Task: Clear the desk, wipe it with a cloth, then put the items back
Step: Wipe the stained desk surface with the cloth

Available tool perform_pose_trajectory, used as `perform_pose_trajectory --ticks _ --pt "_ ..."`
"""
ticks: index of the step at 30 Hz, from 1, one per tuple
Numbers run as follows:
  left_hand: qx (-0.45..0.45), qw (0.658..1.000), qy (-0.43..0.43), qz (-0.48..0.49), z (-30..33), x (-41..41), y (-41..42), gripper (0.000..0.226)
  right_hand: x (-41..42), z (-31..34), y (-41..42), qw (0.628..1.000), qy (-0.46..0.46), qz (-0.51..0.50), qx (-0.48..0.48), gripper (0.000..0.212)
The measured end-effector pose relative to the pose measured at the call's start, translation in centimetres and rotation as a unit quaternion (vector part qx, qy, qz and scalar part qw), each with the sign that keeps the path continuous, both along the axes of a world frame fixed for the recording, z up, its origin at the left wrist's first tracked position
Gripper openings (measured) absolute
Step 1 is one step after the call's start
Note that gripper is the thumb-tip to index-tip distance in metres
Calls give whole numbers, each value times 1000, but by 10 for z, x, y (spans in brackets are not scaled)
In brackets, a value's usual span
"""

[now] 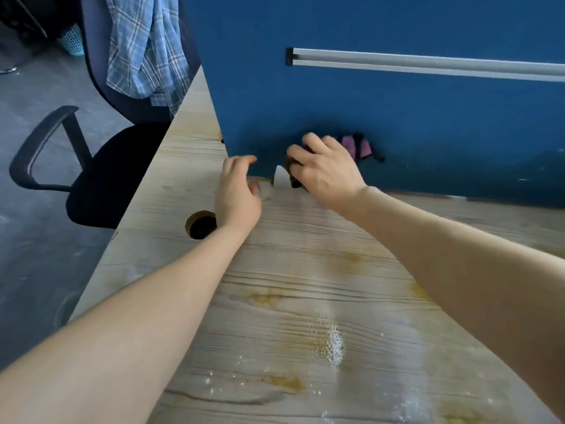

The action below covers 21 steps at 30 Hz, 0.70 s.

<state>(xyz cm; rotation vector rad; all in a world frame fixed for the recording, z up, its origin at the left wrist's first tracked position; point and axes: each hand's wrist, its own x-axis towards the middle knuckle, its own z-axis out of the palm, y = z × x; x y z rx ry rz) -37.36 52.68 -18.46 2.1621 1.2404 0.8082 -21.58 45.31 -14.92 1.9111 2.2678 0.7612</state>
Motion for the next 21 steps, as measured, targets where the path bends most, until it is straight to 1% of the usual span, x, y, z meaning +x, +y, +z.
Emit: perform_pose_trajectory --ticks 1,3,6,9,10,11,13,15,18,21 --pt "15 1000 7 -11 -1 2 -1 43 4 -3 4 999 -28 5 -22 32" --pt "41 998 14 -45 -4 8 -6 42 21 -9 -8 994 -75 13 -81 40" --pt "63 993 22 -99 -11 19 -14 43 62 -25 -56 985 -90 -14 -145 38" --pt "74 990 50 -110 -15 31 -19 46 93 -30 -90 983 -90 -36 -156 36" --pt "78 989 65 -108 -17 33 -18 47 94 -29 -89 983 -95 -32 -152 36" --pt "82 988 79 -104 -18 34 -17 48 90 -27 -83 987 -95 -8 -130 35" --pt "98 985 100 -99 -20 35 -12 50 69 -20 -54 993 -91 66 -43 32" --pt "104 983 112 -101 -23 34 -7 51 44 -11 -16 983 -109 141 31 31" --pt "75 984 127 -96 -26 35 -3 56 32 3 14 968 -148 195 55 34" --pt "90 982 131 -102 -32 35 -7 58 64 -14 -6 963 -157 211 58 36"
